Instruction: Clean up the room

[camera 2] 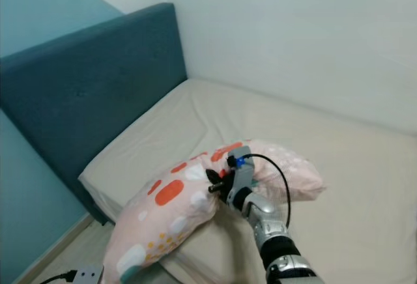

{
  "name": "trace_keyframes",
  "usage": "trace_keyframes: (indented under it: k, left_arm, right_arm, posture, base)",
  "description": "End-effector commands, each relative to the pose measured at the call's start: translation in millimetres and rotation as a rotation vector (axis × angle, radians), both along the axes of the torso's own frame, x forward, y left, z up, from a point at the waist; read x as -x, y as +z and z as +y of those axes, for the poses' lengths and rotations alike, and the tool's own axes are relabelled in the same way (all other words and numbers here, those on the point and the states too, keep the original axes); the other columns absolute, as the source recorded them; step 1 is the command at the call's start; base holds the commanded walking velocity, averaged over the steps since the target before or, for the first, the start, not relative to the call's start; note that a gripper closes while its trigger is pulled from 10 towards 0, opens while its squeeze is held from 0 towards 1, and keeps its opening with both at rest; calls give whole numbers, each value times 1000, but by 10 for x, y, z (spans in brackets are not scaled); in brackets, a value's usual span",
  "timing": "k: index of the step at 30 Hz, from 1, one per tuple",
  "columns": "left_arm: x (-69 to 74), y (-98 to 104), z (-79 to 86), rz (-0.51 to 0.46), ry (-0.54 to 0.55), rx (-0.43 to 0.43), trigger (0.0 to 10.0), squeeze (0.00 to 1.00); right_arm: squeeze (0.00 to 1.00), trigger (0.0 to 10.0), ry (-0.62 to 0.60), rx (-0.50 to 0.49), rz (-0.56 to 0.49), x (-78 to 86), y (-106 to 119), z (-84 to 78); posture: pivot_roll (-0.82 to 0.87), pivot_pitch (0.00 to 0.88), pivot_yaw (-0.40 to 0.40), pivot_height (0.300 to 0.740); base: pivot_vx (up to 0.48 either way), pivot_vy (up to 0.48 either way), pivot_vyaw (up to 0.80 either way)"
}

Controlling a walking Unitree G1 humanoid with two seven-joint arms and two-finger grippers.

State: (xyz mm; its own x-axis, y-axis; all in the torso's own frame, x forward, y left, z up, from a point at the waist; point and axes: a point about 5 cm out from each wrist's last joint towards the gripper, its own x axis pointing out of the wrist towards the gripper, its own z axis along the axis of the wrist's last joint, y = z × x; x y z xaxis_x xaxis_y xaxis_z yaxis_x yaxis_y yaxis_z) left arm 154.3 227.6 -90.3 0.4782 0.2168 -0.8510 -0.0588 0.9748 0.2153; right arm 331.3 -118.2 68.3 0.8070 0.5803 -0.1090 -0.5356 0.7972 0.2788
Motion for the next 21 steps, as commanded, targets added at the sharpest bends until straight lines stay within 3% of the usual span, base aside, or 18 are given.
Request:
trace_keyframes:
  k: [1,9,21]
  left_arm:
    - [43,-14,21,22,2,-3,10000,0]
    - [5,-9,-18,17,-5,3,10000,0]
    - [-11,-5,-30,15,-18,11,10000,0]
  right_arm:
    - [0,10000,50,-50,-103,-74,222,137]
    - [0,10000,129,-47,-139,-48,283,238]
    - [0,10000,110,-35,-123,3,218,199]
  posture:
    - [-91,0,7,740]
    - [-90,0,2,740]
    - [-99,0,9,740]
  base:
    - [0,0,781]
    - [0,0,781]
    - [0,0,781]
